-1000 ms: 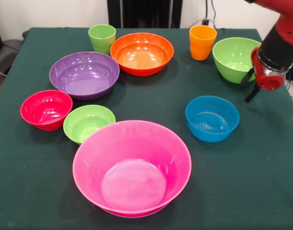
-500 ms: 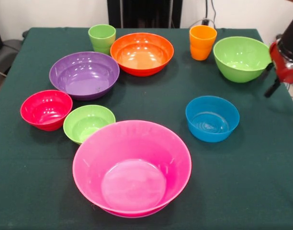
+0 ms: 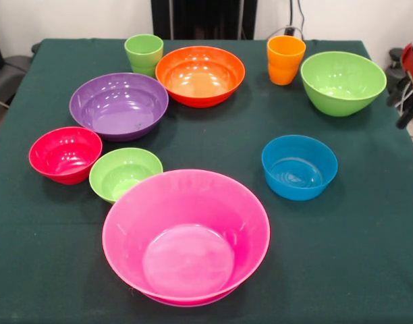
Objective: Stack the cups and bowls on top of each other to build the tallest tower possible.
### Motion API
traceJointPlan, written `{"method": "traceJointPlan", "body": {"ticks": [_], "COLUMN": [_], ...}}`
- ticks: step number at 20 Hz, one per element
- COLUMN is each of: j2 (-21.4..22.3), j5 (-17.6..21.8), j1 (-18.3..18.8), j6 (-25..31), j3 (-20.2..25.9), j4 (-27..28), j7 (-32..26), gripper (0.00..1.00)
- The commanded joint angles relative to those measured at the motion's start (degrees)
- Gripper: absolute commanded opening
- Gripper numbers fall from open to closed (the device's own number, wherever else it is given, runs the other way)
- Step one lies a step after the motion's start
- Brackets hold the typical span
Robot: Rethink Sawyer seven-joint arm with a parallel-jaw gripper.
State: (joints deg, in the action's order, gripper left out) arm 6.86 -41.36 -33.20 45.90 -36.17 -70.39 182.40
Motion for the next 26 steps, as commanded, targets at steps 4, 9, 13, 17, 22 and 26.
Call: {"method": "traceJointPlan", "body": {"ticks": [4, 9, 13, 17, 22, 26], "j2": [5.16, 8.42, 8.87, 8.30, 7.37, 5.39], "j5": [-0.01, 0.73, 1.03, 0.70, 1.49, 3.62], "j1": [2.45, 2.01, 2.32, 1.96, 2.66, 2.88], "j6": [-1.61, -0.41, -2.70, -8.22, -10.34, -8.93], "j3": [5.19, 5.59, 7.34, 9.16, 10.27, 8.91], "j4": [-7.64, -10.59, -13.50, -16.33, -15.88, -12.73], "j7": [7.84, 6.34, 4.09, 3.16, 1.91, 1.51], "gripper": [1.00, 1.00, 1.00, 1.00, 1.00, 1.00]}}
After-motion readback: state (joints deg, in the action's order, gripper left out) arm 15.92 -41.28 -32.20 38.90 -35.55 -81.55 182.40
